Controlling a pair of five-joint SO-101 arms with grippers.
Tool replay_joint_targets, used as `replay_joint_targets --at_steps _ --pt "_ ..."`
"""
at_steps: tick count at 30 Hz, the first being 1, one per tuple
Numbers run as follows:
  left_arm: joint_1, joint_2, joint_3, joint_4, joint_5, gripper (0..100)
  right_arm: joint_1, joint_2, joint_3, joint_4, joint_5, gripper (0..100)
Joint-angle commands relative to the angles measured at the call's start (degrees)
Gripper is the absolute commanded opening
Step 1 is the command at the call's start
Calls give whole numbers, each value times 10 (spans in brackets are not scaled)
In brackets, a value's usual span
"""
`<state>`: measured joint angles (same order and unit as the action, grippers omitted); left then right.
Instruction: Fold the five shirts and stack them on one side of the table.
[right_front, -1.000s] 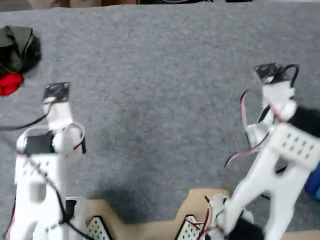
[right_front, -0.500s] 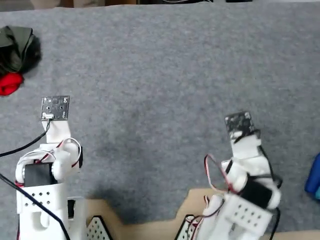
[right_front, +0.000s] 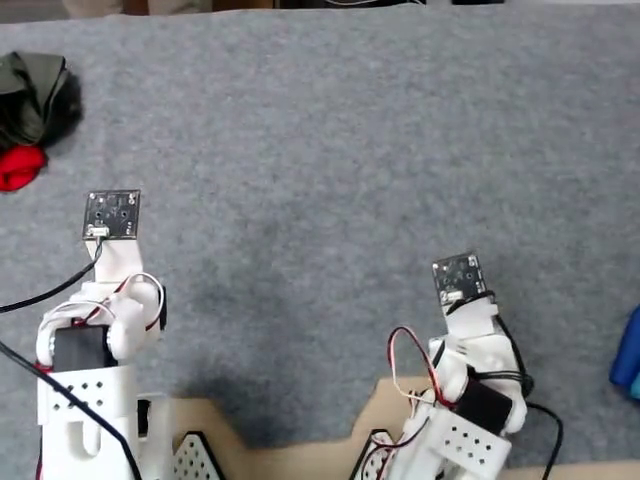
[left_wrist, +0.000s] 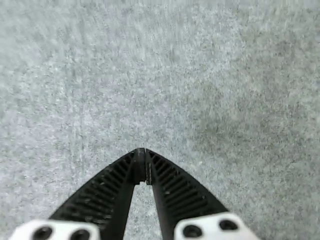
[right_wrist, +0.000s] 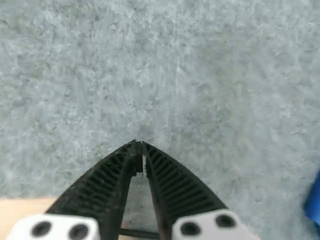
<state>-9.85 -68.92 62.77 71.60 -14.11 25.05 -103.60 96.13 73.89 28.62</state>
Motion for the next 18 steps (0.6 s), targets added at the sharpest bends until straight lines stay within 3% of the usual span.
replay_joint_targets --at_steps 1,18 --pt "-7 -6 -4 -11 -4 20 -6 -63 6 -13 2 5" --pt "-30 -6 29 -11 -2 19 -5 -62 6 25 6 6"
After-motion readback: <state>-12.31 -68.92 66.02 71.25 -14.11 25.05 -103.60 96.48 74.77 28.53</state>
